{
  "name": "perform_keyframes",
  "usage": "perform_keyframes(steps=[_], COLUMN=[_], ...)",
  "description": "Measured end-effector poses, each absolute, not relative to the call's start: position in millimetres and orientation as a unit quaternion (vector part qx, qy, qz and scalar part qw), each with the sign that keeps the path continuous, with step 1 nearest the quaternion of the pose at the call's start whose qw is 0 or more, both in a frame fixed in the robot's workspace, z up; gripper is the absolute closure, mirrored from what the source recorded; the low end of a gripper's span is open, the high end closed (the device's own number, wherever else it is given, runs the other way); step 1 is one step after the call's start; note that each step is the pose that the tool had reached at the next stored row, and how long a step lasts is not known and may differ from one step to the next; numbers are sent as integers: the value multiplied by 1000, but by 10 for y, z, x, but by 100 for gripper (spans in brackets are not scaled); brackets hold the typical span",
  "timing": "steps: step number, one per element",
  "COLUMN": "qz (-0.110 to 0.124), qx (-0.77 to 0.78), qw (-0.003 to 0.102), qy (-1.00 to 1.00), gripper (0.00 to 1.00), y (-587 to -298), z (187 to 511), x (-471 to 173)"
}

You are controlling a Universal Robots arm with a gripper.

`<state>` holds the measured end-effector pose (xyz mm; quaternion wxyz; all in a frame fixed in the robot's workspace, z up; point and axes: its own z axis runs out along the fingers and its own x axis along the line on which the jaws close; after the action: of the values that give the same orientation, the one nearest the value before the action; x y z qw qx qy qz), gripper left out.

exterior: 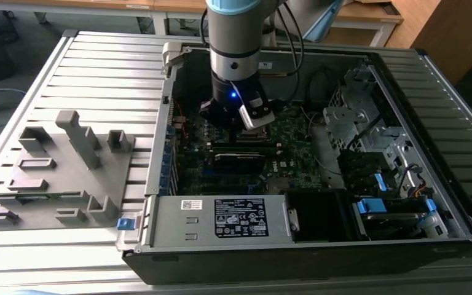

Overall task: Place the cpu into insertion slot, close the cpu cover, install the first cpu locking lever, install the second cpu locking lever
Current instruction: 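Install the second cpu locking lever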

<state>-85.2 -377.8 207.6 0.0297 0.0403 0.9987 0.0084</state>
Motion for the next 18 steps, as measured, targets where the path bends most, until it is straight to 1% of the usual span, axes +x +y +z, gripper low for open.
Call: perform_keyframes(steps=[13, 18], qz=[10, 15], qx=[39, 40], qw=[30, 29], qy=[999, 999], gripper=[89, 89], y=[-3786, -3787], z=[2044, 2044], x=[-864, -864])
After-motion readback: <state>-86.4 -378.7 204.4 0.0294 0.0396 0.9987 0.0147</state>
